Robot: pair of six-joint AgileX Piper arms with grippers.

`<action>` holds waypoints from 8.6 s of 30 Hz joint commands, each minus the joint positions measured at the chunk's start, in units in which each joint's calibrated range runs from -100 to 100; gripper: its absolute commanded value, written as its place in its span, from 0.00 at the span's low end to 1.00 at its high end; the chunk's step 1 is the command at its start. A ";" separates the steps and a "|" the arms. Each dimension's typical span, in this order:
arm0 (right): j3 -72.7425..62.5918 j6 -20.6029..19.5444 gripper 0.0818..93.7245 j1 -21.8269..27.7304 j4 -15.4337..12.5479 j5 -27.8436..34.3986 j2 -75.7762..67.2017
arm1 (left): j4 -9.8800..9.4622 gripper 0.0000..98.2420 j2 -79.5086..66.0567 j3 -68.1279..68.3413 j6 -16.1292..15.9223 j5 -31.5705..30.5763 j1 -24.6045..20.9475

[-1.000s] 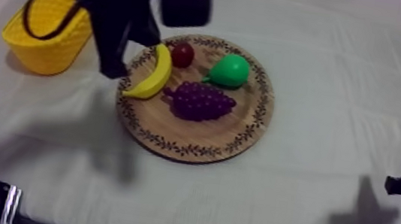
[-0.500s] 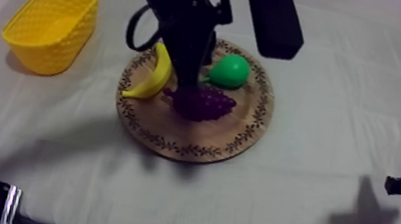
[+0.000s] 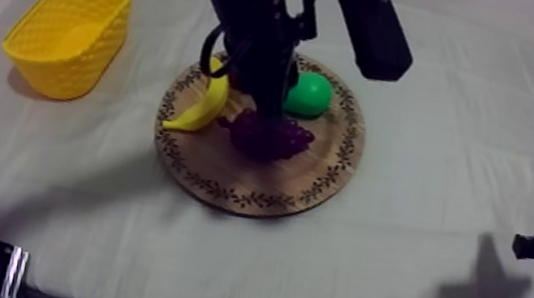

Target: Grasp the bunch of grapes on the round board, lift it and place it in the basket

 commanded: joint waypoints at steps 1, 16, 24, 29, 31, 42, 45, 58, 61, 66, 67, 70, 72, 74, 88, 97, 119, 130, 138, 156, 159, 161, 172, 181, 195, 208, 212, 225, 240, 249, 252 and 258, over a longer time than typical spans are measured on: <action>-0.04 0.00 0.00 0.02 0.03 0.00 0.00 | -0.04 0.56 0.27 -0.06 -0.39 -0.03 0.09; -0.04 0.00 0.00 0.02 0.03 0.00 0.00 | -0.07 0.80 3.82 0.22 -1.60 -0.03 0.74; -0.04 0.00 0.00 0.02 0.03 0.00 0.00 | 0.00 0.84 9.10 -1.40 -2.21 -0.03 -0.19; -0.04 0.00 0.00 0.02 0.03 0.00 0.00 | 0.12 0.85 12.90 -3.10 -2.56 -0.03 -0.99; -0.04 0.00 0.00 0.02 0.03 0.00 0.00 | 0.16 0.85 14.36 -3.89 -2.67 -0.05 -1.29; -0.04 0.00 0.00 0.02 0.03 0.00 0.00 | 0.28 0.86 21.30 -8.01 -3.09 -0.11 -2.36; -0.04 0.00 0.00 0.02 0.03 0.00 0.00 | 0.25 0.86 22.64 -8.71 -3.06 -0.11 -2.53; -0.04 0.00 0.00 0.02 0.03 0.00 0.00 | 0.34 0.85 26.92 -10.91 -2.77 0.02 -3.60; -0.04 0.00 0.00 0.02 0.03 0.00 0.00 | 0.32 0.82 27.62 -11.39 -2.23 0.52 -3.72; -0.04 0.00 0.00 0.02 0.03 0.00 0.00 | 0.30 0.75 28.55 -12.19 -1.58 1.15 -3.79; -0.04 0.00 0.00 0.02 0.03 0.00 0.00 | 0.28 0.73 28.65 -12.29 -1.47 1.21 -3.77; -0.04 0.00 0.00 0.02 0.03 0.00 0.00 | 0.19 0.68 28.80 -12.45 -1.03 1.30 -3.70; -0.04 0.00 0.00 0.02 0.03 0.00 0.00 | 0.15 0.64 28.79 -12.42 -0.75 1.33 -3.68; -0.04 0.00 0.00 0.02 0.03 0.00 0.00 | 0.13 0.63 28.58 -12.15 -0.51 1.27 -3.67; -0.04 0.00 0.00 0.02 0.03 0.00 0.00 | 0.39 0.59 17.78 -5.99 0.37 1.47 -3.00; -0.04 0.00 0.00 0.02 0.03 0.00 0.00 | -0.04 0.59 8.13 -4.18 1.05 4.33 -1.68; -0.04 0.00 0.00 0.02 0.03 0.00 0.00 | -0.59 0.59 1.71 -6.47 1.42 8.12 -4.83; -0.04 0.00 0.00 0.02 0.03 0.00 0.00 | -0.01 0.59 1.32 -6.29 -0.11 8.15 -14.27; -0.04 0.00 0.00 0.02 0.03 0.00 0.00 | 0.01 0.59 1.68 -6.51 -0.61 8.61 -20.77; -0.04 0.00 0.00 0.02 0.03 0.00 0.00 | 0.46 0.61 0.76 -6.18 -1.13 9.71 -33.43; -0.04 0.00 0.00 0.02 0.03 0.00 0.00 | 0.48 0.61 0.72 -5.81 -0.97 9.75 -34.77; -0.04 0.00 0.00 0.02 0.03 0.00 0.00 | 0.48 0.61 0.71 -5.65 -0.75 9.76 -35.43; -0.04 0.00 0.00 0.02 0.03 0.00 0.00 | 1.72 0.62 2.59 -6.10 0.20 9.77 -36.90; -0.04 0.00 0.00 0.02 0.03 0.00 0.00 | 3.45 0.63 7.58 -6.38 0.75 9.10 -37.71; -0.04 0.00 0.00 0.02 0.03 0.00 0.00 | 5.43 0.73 14.92 -7.03 0.99 8.64 -39.26; -0.04 0.00 0.00 0.02 0.03 0.00 0.00 | 5.49 0.96 16.89 -7.17 2.40 11.59 -40.05; -0.04 0.00 0.00 0.02 0.03 0.00 0.00 | 5.53 0.93 14.91 -5.91 2.76 11.10 -40.01; -0.04 0.00 0.00 0.02 0.03 0.00 0.00 | 6.27 0.63 -0.63 3.13 3.91 5.09 -39.10; -0.04 0.00 0.00 0.02 0.03 0.00 0.00 | 6.98 0.34 -31.06 26.70 3.92 -8.56 -39.46; -0.04 0.00 0.00 0.02 0.03 0.00 0.00 | 7.26 0.19 -51.46 43.29 3.85 -19.54 -39.44; -0.04 0.00 0.00 0.02 0.03 0.00 0.00 | 7.50 0.14 -58.02 49.96 3.76 -24.30 -39.22; -0.04 -0.02 0.00 0.02 0.03 0.00 0.00 | 8.91 0.03 -69.97 63.88 3.52 -34.95 -38.77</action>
